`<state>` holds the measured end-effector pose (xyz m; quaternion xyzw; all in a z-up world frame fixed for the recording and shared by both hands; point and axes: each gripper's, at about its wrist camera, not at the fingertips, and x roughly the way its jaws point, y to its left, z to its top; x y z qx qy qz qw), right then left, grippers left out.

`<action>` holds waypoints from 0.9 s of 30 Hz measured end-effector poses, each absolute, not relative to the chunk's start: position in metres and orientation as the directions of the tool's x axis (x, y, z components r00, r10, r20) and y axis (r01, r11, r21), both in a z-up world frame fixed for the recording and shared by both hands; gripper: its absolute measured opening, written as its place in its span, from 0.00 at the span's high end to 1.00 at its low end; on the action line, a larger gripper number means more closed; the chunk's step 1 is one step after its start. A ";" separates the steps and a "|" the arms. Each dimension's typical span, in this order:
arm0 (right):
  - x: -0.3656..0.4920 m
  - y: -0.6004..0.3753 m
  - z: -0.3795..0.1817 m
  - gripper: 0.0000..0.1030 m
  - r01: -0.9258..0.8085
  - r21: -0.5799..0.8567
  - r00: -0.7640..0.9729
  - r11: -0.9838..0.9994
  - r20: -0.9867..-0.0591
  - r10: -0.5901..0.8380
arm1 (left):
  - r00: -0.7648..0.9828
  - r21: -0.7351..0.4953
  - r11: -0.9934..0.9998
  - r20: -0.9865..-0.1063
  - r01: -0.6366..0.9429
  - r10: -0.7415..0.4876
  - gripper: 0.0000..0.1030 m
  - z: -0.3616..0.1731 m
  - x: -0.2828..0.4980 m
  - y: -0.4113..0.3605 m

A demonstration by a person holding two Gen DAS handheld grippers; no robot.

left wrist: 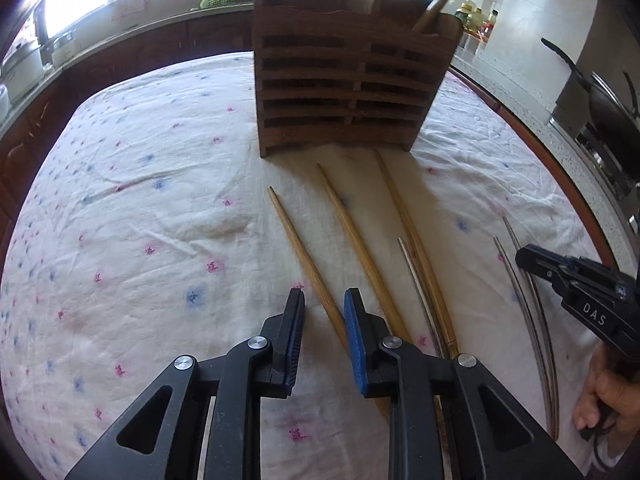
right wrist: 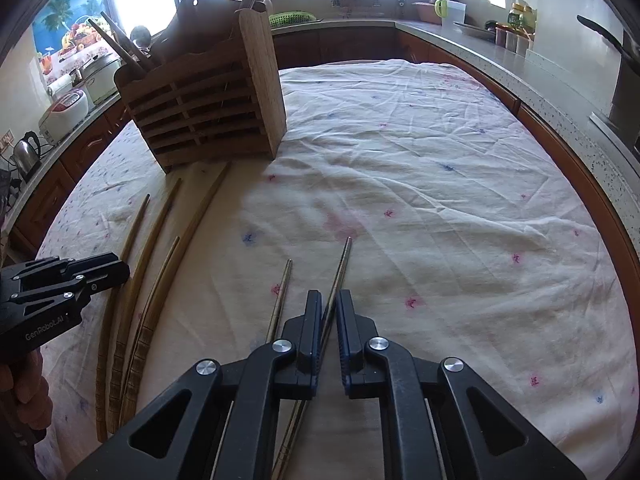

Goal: Organize utensils
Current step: 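Grasp a wooden chopstick with the left tool while the right tool grasps a metal chopstick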

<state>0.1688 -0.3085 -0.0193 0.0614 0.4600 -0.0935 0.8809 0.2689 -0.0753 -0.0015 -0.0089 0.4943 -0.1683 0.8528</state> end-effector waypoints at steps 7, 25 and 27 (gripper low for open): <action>0.186 -0.319 -0.020 0.88 0.243 0.086 0.560 0.966 -0.826 -0.067 | 0.461 -0.176 0.956 -0.846 0.234 -0.268 0.80 0.001 0.296 -0.084; 0.194 -0.321 -0.016 0.96 0.235 0.106 0.588 0.966 -0.807 -0.055 | 0.492 -0.230 0.941 -0.806 0.250 -0.328 0.96 0.015 0.285 -0.075; 0.186 -0.322 -0.004 0.96 0.234 0.141 0.615 0.962 -0.788 -0.034 | 0.514 -0.263 0.934 -0.782 0.244 -0.354 0.96 0.027 0.273 -0.063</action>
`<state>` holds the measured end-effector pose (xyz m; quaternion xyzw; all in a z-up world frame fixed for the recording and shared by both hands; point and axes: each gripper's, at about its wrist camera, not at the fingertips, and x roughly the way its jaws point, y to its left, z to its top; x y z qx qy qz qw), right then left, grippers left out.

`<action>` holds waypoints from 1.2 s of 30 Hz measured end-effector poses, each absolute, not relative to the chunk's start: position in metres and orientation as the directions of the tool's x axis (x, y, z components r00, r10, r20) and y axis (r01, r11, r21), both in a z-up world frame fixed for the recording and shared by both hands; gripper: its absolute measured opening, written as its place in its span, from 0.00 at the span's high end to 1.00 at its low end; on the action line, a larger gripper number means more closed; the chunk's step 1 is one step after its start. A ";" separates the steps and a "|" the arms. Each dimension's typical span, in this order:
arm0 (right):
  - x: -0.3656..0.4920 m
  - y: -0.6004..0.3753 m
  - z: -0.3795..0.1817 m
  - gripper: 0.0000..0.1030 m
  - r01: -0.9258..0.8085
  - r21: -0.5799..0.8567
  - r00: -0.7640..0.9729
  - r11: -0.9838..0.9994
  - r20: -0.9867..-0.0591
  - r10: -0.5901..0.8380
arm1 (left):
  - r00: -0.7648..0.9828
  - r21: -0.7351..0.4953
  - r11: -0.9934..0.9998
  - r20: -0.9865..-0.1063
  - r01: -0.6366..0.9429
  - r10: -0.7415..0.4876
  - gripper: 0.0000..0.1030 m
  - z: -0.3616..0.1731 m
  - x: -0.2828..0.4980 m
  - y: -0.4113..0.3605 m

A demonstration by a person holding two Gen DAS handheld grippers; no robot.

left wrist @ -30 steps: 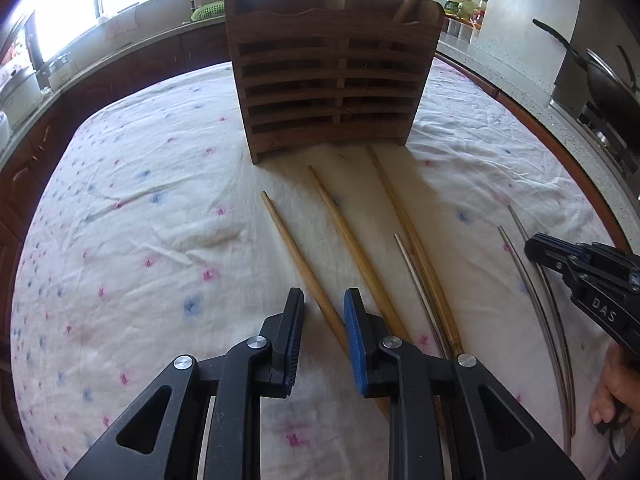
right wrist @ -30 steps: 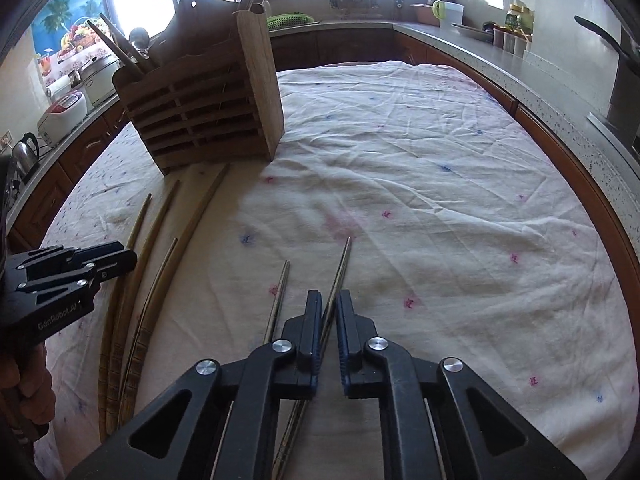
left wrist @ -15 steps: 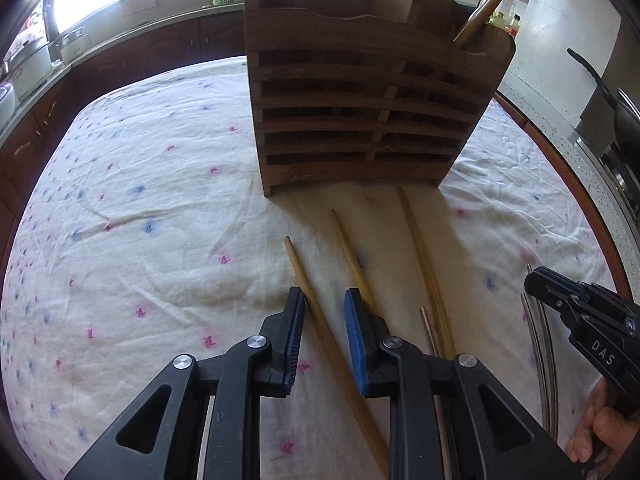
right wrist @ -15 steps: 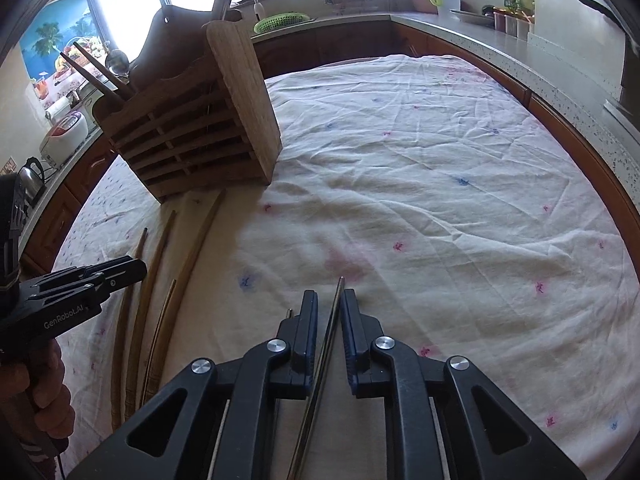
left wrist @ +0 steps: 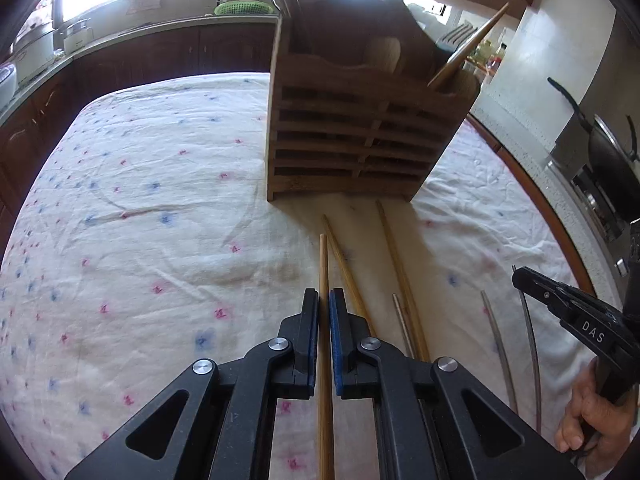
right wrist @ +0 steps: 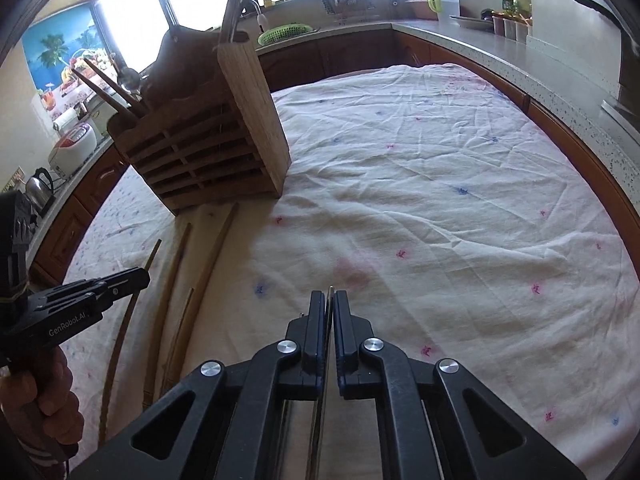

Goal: Organize utensils
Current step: 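Lift both chopsticks upright and lower them into the wooden holder slots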

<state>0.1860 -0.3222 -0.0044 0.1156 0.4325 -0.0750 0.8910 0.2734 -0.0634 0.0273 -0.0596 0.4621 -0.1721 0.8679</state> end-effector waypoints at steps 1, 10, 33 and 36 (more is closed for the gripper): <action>0.182 -0.323 0.003 0.96 0.231 0.160 0.631 0.960 -0.776 -0.022 | 0.525 -0.280 0.929 -0.767 0.243 -0.369 0.96 0.035 0.267 -0.057; 0.146 -0.316 0.082 0.96 0.169 0.239 0.767 0.956 -0.641 0.025 | 0.653 -0.362 0.892 -0.612 0.270 -0.446 0.96 0.112 0.200 0.005; 0.143 -0.284 0.203 0.96 0.044 0.179 0.917 0.983 -0.398 0.032 | 0.789 -0.349 0.880 -0.415 0.323 -0.454 0.96 0.193 0.166 0.033; 0.152 -0.284 0.211 0.96 0.040 0.182 0.927 0.982 -0.375 0.031 | 0.812 -0.339 0.884 -0.382 0.321 -0.441 0.96 0.203 0.175 0.034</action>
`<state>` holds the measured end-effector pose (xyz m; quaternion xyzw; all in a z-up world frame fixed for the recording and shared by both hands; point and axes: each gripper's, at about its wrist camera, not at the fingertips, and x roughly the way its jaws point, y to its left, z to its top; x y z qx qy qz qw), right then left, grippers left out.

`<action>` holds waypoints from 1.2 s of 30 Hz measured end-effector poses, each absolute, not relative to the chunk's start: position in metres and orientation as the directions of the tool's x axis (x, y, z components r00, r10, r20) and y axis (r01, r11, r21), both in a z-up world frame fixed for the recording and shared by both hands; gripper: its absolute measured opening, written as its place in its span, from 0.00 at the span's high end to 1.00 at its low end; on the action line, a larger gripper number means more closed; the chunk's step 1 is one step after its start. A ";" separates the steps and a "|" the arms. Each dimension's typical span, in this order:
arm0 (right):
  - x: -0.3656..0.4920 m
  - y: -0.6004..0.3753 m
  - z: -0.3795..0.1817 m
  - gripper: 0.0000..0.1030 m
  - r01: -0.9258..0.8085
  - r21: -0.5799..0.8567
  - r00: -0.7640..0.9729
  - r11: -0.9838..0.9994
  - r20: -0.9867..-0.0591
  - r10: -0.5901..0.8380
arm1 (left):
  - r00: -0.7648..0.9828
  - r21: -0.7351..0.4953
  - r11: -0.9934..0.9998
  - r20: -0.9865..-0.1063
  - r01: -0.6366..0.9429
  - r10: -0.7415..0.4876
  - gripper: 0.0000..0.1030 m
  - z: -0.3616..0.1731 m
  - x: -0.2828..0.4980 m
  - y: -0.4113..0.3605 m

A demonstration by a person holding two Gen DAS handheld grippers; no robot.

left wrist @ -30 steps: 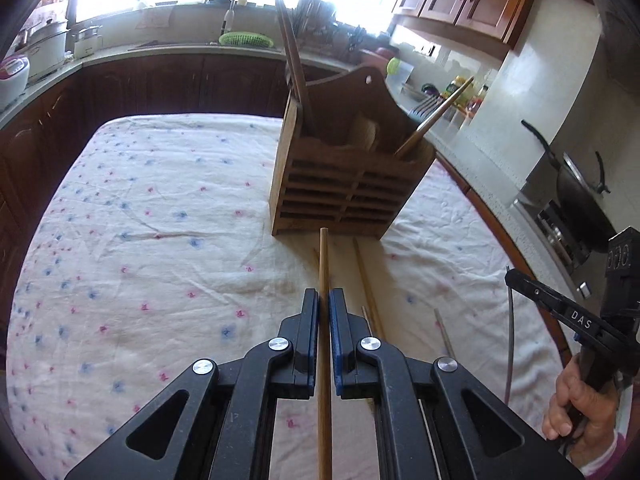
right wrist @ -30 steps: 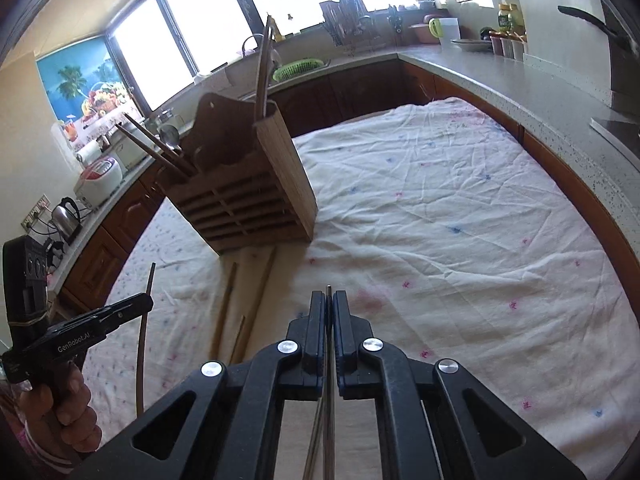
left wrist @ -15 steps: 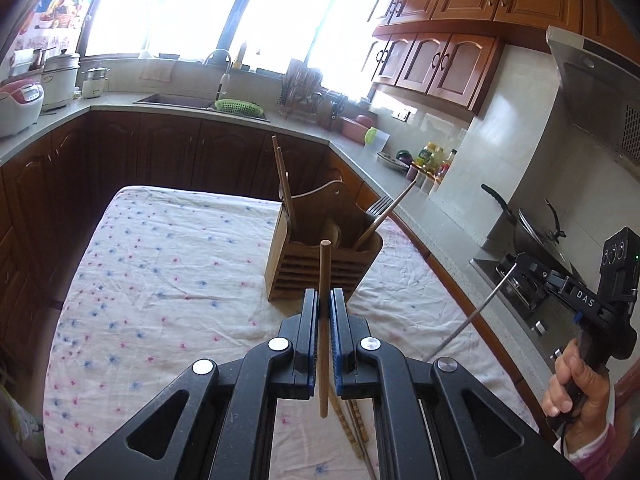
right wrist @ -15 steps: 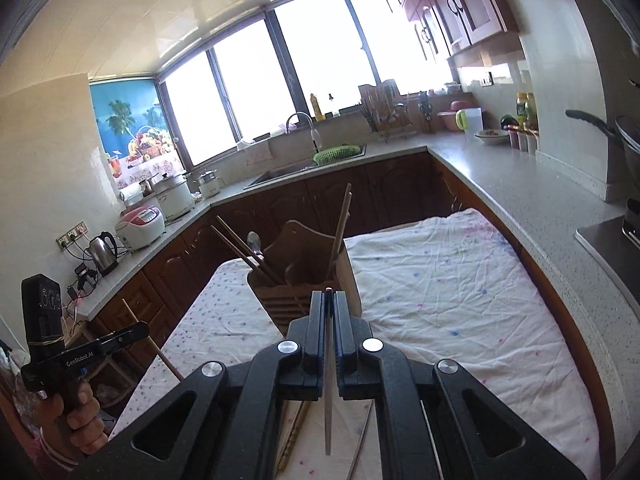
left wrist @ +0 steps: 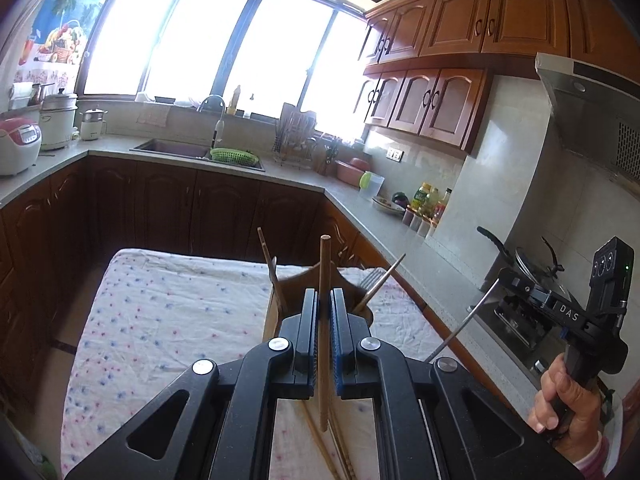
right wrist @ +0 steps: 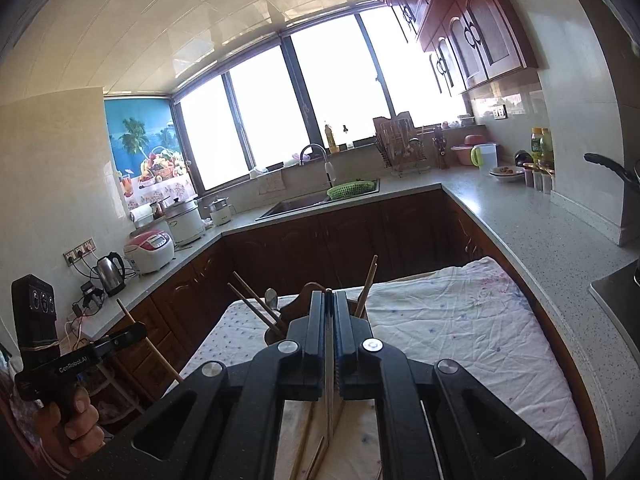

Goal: Organize utensils
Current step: 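Lift both chopsticks upright and lower them into the wooden holder slots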

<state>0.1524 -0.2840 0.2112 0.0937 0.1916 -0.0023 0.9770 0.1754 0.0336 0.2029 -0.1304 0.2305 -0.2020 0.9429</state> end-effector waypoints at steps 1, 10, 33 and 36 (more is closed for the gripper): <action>0.157 -0.284 0.214 0.96 0.043 0.177 0.929 0.983 -0.369 0.026 | 0.819 -0.337 0.886 -0.373 0.319 -0.436 0.96 0.205 0.180 0.033; 0.199 -0.296 0.235 0.96 0.066 0.197 0.943 0.978 -0.332 0.004 | 0.877 -0.312 0.909 -0.305 0.276 -0.370 0.96 0.220 0.224 0.026; 0.272 -0.313 0.165 0.96 0.131 0.247 0.916 0.960 -0.402 -0.021 | 0.830 -0.300 0.930 -0.447 0.210 -0.332 0.96 0.133 0.320 -0.030; 0.275 -0.318 0.151 0.96 0.140 0.271 0.901 0.952 -0.434 -0.009 | 0.819 -0.310 0.932 -0.473 0.189 -0.323 0.96 0.127 0.326 -0.023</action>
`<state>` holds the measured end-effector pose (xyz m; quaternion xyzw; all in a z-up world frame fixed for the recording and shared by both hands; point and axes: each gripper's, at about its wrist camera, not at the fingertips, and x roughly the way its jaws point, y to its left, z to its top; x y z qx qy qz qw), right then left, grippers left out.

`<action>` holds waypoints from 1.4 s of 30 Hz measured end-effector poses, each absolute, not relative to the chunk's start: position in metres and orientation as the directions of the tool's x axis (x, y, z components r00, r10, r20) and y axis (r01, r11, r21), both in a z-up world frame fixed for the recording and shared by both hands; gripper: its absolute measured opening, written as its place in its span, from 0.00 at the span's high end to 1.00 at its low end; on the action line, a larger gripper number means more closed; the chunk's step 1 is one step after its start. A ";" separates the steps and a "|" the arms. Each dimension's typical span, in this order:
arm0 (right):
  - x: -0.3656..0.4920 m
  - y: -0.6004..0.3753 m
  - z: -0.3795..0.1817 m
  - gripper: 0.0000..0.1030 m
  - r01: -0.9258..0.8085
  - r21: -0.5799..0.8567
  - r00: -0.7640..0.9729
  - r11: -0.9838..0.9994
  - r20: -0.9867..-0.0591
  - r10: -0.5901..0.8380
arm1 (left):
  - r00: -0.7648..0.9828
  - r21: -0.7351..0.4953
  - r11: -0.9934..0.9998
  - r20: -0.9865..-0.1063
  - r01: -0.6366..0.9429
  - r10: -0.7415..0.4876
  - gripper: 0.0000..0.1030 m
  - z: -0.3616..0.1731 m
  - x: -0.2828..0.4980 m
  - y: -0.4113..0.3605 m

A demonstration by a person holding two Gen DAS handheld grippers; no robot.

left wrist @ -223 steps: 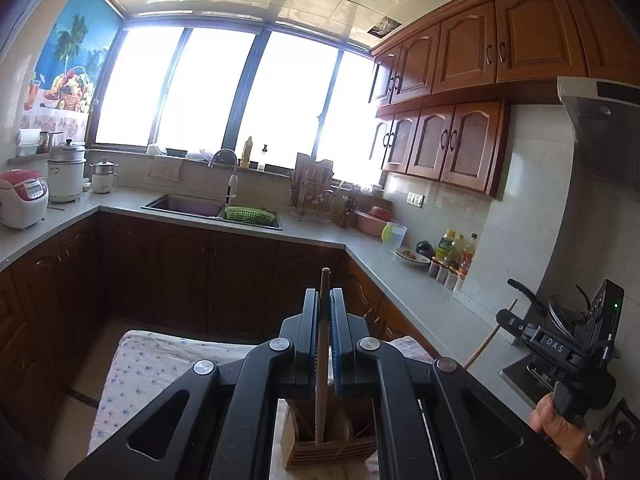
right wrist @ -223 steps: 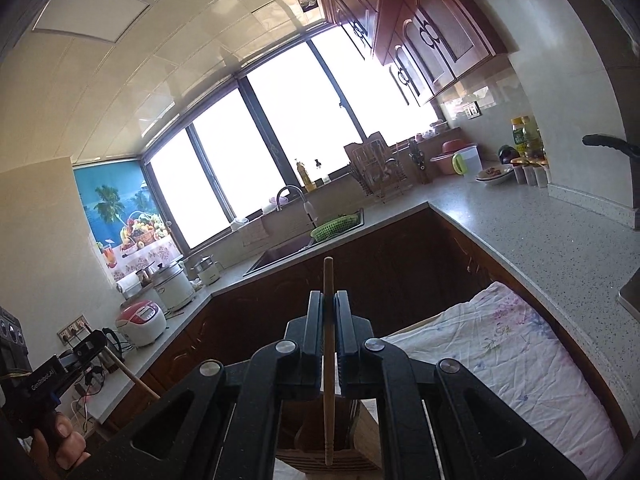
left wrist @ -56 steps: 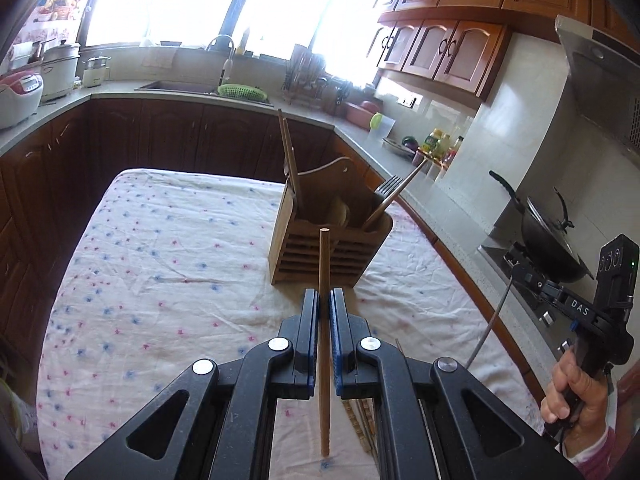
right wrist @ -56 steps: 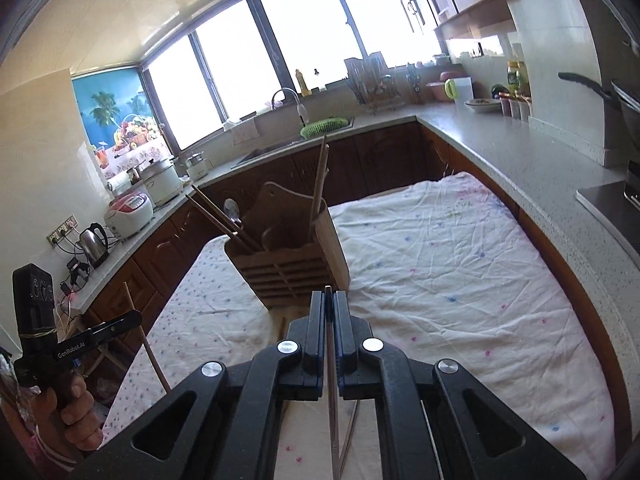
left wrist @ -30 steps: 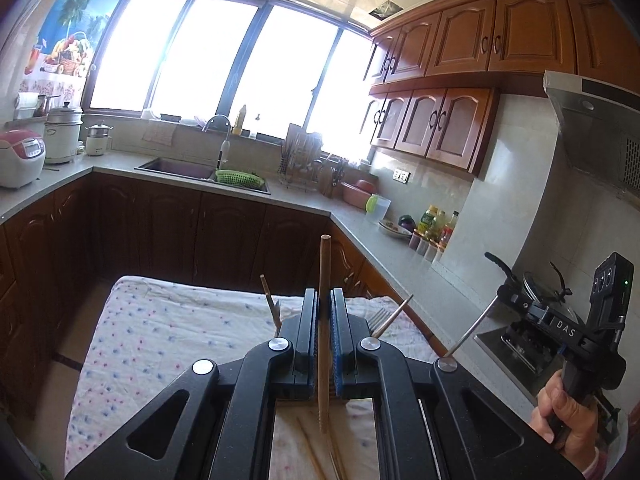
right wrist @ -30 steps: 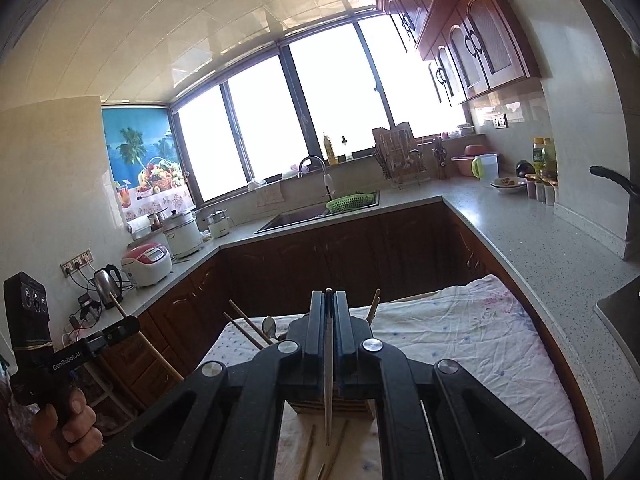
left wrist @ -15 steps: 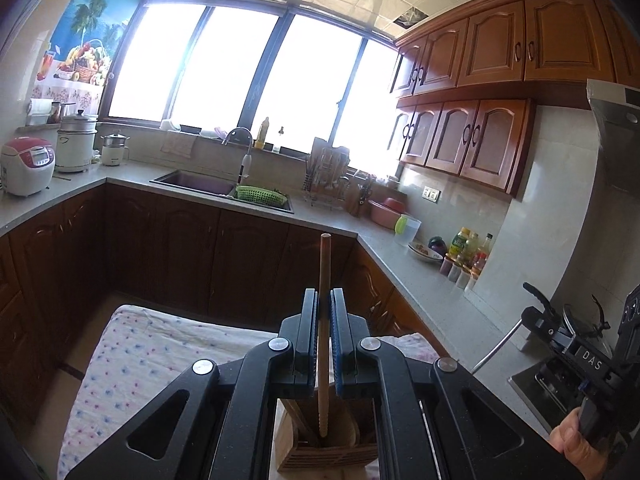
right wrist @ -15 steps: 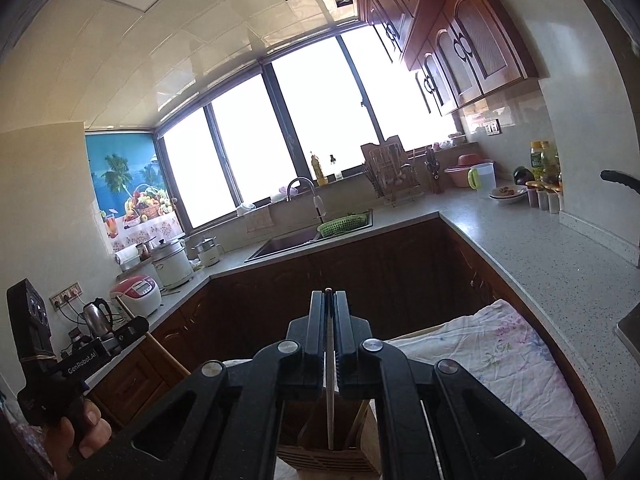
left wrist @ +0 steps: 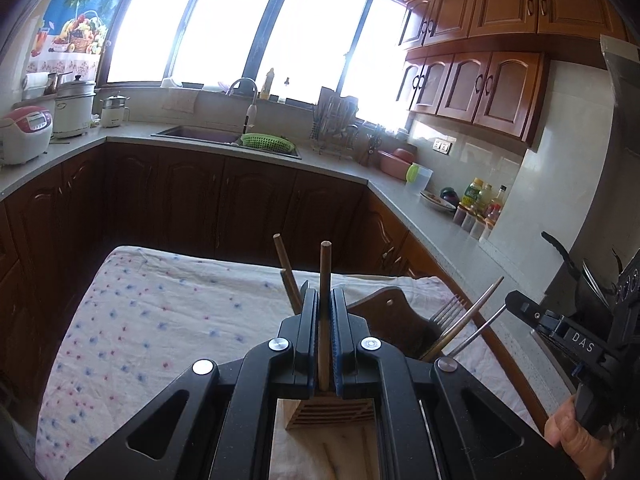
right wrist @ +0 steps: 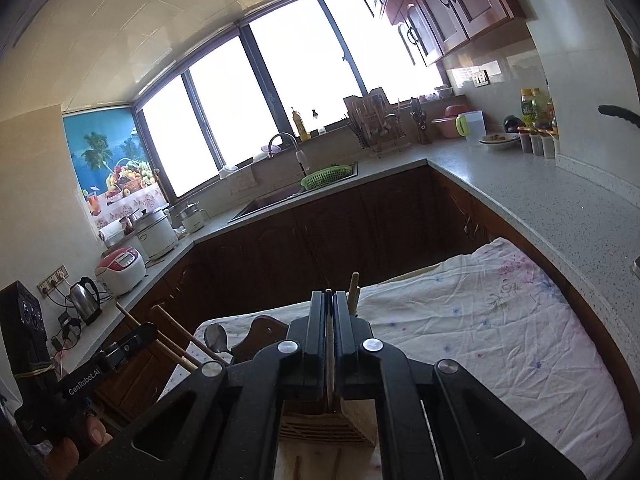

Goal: Organize utensils
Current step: 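Lift both chopsticks upright and lower them into the wooden holder slots, then open both tools to release the chopsticks and pull back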

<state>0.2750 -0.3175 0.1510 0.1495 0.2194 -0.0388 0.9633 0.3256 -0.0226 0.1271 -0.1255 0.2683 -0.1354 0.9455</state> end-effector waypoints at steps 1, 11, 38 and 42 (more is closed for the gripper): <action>0.277 -0.319 0.147 0.96 0.142 0.276 0.895 0.951 -0.446 -0.004 | 0.816 -0.310 0.933 -0.483 0.182 -0.319 0.96 0.125 0.326 -0.021; 0.280 -0.322 0.140 0.96 0.148 0.283 0.879 0.948 -0.477 0.005 | 0.803 -0.300 0.938 -0.510 0.171 -0.309 0.93 0.128 0.331 -0.024; 0.168 -0.326 0.152 0.00 0.155 0.321 0.915 0.934 -0.402 -0.014 | 0.791 -0.270 0.959 -0.568 0.081 -0.227 0.01 0.121 0.202 0.011; 0.147 -0.321 0.136 0.00 0.177 0.299 0.887 0.938 -0.462 -0.021 | 0.762 -0.248 0.965 -0.608 0.087 -0.225 0.01 0.117 0.190 0.008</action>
